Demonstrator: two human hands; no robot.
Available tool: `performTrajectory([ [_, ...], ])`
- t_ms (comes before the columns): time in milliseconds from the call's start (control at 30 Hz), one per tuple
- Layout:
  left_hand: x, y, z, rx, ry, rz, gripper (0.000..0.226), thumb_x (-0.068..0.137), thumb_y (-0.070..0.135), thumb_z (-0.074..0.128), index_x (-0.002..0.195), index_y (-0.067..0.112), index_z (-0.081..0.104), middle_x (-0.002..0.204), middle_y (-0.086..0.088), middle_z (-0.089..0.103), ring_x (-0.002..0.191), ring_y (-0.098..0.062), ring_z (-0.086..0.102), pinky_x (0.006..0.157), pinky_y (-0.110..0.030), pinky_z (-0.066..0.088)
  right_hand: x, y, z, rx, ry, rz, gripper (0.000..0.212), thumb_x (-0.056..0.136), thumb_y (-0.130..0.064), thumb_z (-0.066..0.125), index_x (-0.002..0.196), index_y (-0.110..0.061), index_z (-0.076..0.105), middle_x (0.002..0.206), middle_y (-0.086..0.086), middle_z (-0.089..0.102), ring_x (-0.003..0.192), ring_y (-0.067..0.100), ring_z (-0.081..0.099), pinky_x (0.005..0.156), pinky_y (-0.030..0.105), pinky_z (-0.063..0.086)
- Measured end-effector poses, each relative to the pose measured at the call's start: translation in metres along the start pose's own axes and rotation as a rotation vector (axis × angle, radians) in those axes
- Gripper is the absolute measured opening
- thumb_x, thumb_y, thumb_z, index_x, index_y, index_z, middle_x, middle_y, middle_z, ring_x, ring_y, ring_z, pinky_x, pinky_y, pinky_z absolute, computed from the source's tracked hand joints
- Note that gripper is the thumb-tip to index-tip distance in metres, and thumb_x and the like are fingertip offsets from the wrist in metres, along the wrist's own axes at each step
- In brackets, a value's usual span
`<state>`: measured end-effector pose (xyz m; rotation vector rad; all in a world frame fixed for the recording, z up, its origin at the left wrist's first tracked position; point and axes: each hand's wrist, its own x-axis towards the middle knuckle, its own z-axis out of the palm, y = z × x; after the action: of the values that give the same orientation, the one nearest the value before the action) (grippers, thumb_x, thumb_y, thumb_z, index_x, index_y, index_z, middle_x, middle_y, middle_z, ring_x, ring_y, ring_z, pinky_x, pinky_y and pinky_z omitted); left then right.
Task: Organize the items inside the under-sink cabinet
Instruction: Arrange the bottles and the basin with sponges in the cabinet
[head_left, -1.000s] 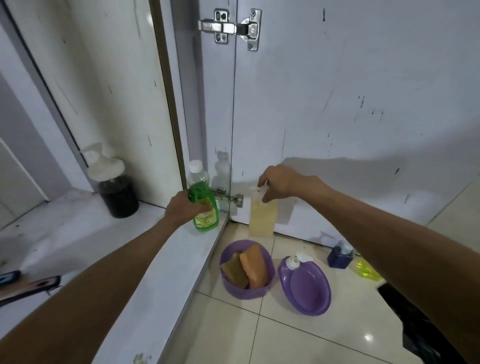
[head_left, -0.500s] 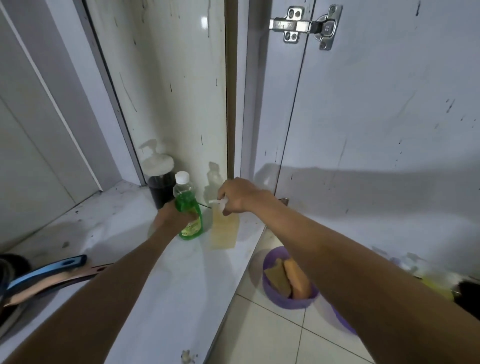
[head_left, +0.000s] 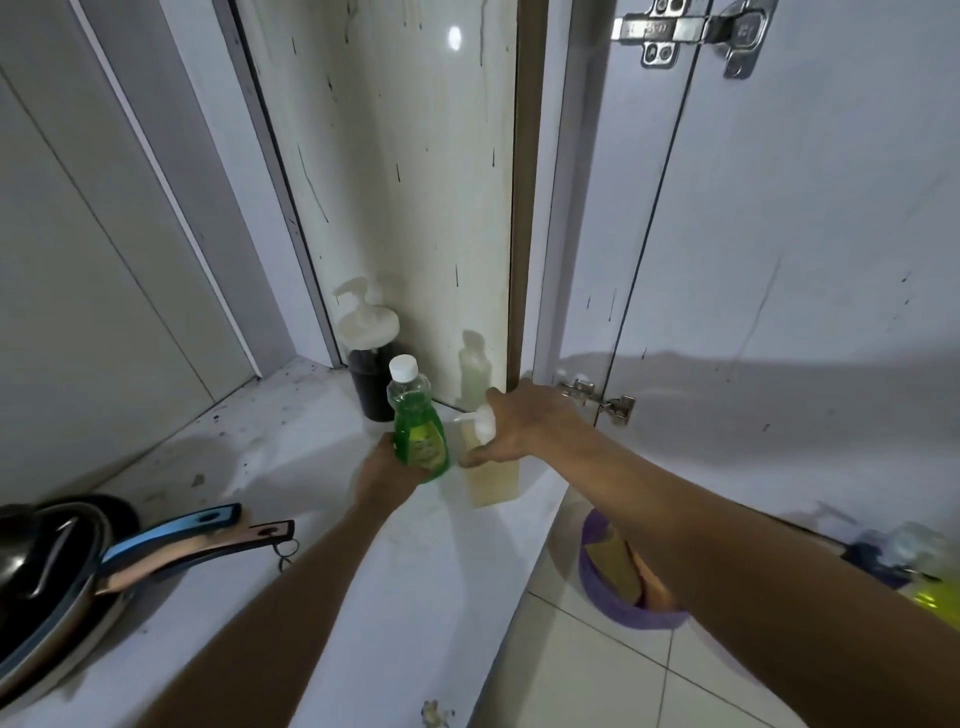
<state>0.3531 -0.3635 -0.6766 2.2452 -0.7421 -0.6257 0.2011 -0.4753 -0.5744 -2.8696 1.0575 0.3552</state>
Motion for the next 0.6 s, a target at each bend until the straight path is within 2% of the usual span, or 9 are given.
performTrajectory([
  [67, 0.005, -0.008, 0.006, 0.062, 0.068, -0.014, 0.048, 0.070, 0.032, 0.080, 0.109, 0.017, 0.058, 0.102, -0.006, 0.069, 0.093, -0.031, 0.064, 0.079, -0.035, 0.051, -0.001, -0.007, 0.010, 0.018, 0.032, 0.044, 0.092, 0.067, -0.083, 0.060, 0.127, -0.015, 0.045, 0.090, 0.001, 0.056, 0.085, 0.020, 0.056, 0.060, 0.030, 0.039],
  [133, 0.007, -0.009, 0.011, 0.067, 0.112, -0.003, 0.042, 0.074, 0.029, 0.077, 0.110, 0.016, 0.060, 0.103, -0.006, 0.070, 0.093, -0.030, 0.064, 0.078, -0.035, 0.052, 0.004, -0.016, 0.020, 0.144, 0.097, 0.066, 0.080, 0.069, -0.072, 0.069, 0.119, -0.014, 0.046, 0.074, -0.004, 0.047, 0.072, 0.017, 0.050, 0.055, 0.029, 0.034],
  [233, 0.012, -0.007, 0.018, 0.037, 0.161, 0.012, 0.038, 0.076, 0.026, 0.074, 0.111, 0.017, 0.060, 0.102, -0.005, 0.070, 0.092, -0.030, 0.064, 0.074, -0.031, 0.049, 0.013, -0.022, 0.026, 0.277, 0.164, 0.096, 0.071, 0.070, -0.054, 0.079, 0.117, -0.014, 0.045, 0.070, -0.004, 0.043, 0.074, 0.018, 0.049, 0.061, 0.030, 0.036],
  [367, 0.026, -0.006, 0.026, -0.031, 0.209, 0.011, 0.037, 0.077, 0.028, 0.075, 0.110, 0.018, 0.062, 0.104, -0.006, 0.071, 0.094, -0.029, 0.064, 0.071, -0.028, 0.043, 0.035, -0.021, 0.029, 0.375, 0.199, 0.083, 0.078, 0.068, -0.043, 0.084, 0.127, -0.014, 0.041, 0.070, -0.004, 0.044, 0.074, 0.019, 0.052, 0.060, 0.030, 0.040],
  [467, 0.042, -0.004, 0.024, -0.073, 0.222, 0.004, 0.039, 0.078, 0.025, 0.076, 0.113, 0.016, 0.063, 0.108, -0.008, 0.070, 0.099, -0.031, 0.063, 0.073, -0.028, 0.043, 0.054, -0.020, 0.029, 0.416, 0.209, 0.076, 0.083, 0.068, -0.037, 0.086, 0.132, -0.014, 0.039, 0.083, 0.000, 0.050, 0.088, 0.025, 0.061, 0.064, 0.030, 0.042],
  [533, 0.056, -0.004, 0.024, -0.047, 0.230, 0.000, 0.041, 0.078, 0.024, 0.076, 0.115, 0.014, 0.062, 0.111, -0.011, 0.069, 0.101, -0.033, 0.062, 0.075, -0.031, 0.045, 0.068, -0.020, 0.027, 0.461, 0.195, 0.096, 0.086, 0.069, -0.034, 0.086, 0.137, -0.014, 0.037, 0.112, 0.010, 0.051, 0.102, 0.029, 0.061, 0.069, 0.030, 0.045],
  [600, 0.066, -0.003, 0.022, -0.009, 0.231, -0.005, 0.043, 0.077, 0.026, 0.077, 0.115, 0.014, 0.061, 0.110, -0.012, 0.069, 0.101, -0.034, 0.062, 0.076, -0.033, 0.046, 0.080, -0.021, 0.025, 0.483, 0.184, 0.114, 0.088, 0.070, -0.030, 0.086, 0.139, -0.015, 0.035, 0.133, 0.017, 0.038, 0.107, 0.032, 0.059, 0.075, 0.031, 0.048],
])
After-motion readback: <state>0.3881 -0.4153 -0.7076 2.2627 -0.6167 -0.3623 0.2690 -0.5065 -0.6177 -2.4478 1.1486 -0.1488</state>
